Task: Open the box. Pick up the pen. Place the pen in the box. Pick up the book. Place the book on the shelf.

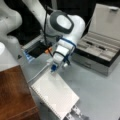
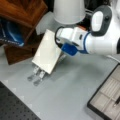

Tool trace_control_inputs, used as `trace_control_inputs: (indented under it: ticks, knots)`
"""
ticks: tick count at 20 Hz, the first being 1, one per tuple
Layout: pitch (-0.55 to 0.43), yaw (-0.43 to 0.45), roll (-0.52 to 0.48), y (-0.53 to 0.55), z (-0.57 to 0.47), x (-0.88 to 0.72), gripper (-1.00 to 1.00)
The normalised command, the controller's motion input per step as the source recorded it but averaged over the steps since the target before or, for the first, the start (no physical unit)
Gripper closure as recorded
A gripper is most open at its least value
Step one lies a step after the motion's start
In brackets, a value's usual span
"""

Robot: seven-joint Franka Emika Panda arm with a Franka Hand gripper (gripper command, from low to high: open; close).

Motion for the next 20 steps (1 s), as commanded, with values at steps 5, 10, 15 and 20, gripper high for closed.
trace_control_inputs:
  ticks: [5,10,15,20]
  knots:
    - [-0.076,-0.09,-0.181,0.17,-0.14,0.2,1.0]
    - [-0.08,-0.099,-0.168,0.17,-0.15,0.23,1.0]
    - [-0.09,-0.105,-0.168,0.19,-0.14,0.26,1.0]
    - [-0.097,-0.1,-0.184,0.19,-0.11,0.26,1.0]
